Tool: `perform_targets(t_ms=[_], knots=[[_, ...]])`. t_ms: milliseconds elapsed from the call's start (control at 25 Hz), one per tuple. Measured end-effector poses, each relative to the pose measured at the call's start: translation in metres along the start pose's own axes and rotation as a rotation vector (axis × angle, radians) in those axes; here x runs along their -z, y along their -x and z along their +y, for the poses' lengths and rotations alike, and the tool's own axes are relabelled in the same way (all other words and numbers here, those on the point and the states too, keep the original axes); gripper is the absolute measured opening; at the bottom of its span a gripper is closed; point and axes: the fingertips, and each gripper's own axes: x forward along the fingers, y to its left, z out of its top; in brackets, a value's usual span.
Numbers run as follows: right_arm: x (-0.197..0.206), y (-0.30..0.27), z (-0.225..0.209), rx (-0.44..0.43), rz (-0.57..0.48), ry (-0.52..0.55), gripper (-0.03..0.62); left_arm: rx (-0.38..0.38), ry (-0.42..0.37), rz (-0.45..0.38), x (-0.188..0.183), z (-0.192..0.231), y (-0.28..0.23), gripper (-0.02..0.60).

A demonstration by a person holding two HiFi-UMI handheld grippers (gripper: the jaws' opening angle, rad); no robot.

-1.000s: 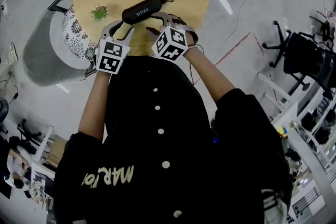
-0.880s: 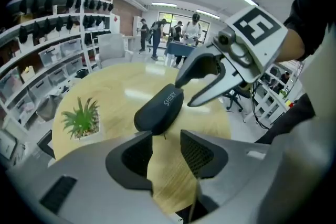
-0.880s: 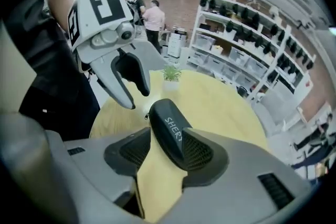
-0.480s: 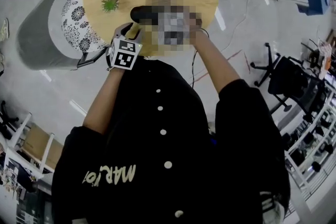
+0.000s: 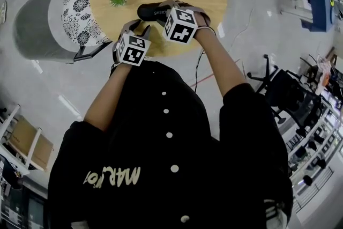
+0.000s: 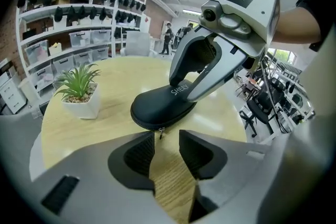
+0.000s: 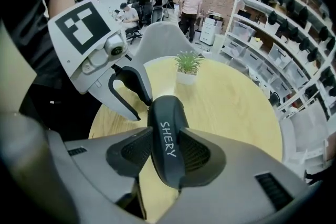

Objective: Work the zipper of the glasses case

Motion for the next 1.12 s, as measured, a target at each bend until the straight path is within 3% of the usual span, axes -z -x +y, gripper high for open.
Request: perform_targets(t_ms=[280, 440, 600, 1120], knots=[[-0.001, 0.001, -0.004, -0.083, 0.027, -0.024, 0.16, -0.023, 0.012, 0.035, 0.001, 0.004, -0.012, 0.097], [-0.001, 0.002, -0.003, -0.09, 0.036, -0.023, 0.16, -0.046, 0.015, 0.043, -0.001, 0.007, -0.013, 0.017], [0.0, 0.001, -0.003, -0.079, 0.042, -0.013, 0.158, -0.027, -0.022, 0.076, 0.0, 0.006, -0.011, 0.003], [-0.002, -0.003, 0.002, 0.007, 0.049, -0.01, 0.156, -0.046, -0.428, 0.23, 0.009, 0.029, -0.003, 0.003]])
